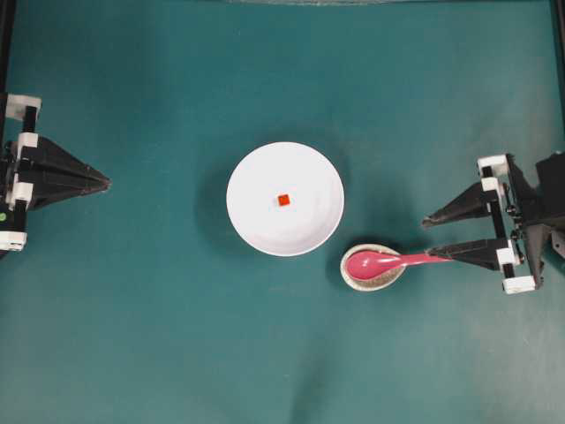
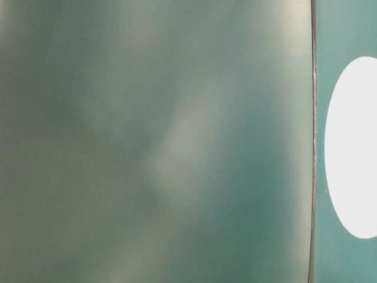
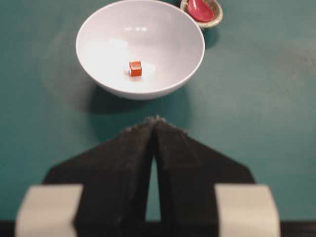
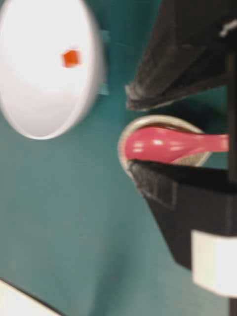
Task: Grip the spoon and scoop the red block from the bowl with right arm.
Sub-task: 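Move the right gripper toward the pink spoon handle in the small dish, then close the right gripper on the pink spoon handle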
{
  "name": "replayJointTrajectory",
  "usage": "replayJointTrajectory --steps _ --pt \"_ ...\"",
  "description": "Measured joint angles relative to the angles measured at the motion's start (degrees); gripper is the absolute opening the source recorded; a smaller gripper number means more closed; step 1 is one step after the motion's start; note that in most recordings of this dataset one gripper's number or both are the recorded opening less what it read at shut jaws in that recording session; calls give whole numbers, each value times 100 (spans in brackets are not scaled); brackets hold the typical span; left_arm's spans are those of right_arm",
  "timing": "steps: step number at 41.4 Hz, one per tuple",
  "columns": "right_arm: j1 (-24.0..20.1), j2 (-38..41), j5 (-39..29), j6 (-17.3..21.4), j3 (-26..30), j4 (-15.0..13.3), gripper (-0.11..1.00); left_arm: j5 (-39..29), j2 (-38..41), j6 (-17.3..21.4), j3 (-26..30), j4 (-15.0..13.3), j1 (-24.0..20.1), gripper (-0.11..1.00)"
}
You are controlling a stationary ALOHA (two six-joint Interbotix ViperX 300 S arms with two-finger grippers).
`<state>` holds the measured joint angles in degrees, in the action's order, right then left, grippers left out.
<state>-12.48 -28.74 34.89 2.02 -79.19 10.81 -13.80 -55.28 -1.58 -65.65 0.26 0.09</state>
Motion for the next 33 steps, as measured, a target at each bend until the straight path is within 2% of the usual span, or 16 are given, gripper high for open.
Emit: replayJointTrajectory --steps 8,16,28,33 --pt "-369 545 923 0 -325 501 52 -18 -9 0 0 26 0 0" --pt "-650 1081 1195 9 -422 773 52 -26 -9 0 0 26 0 0" --pt "-984 1925 1644 413 -413 844 52 -26 -9 -18 0 26 -9 0" --pt "-1072 2206 1863 457 -396 844 52 -26 -18 -18 0 26 0 0"
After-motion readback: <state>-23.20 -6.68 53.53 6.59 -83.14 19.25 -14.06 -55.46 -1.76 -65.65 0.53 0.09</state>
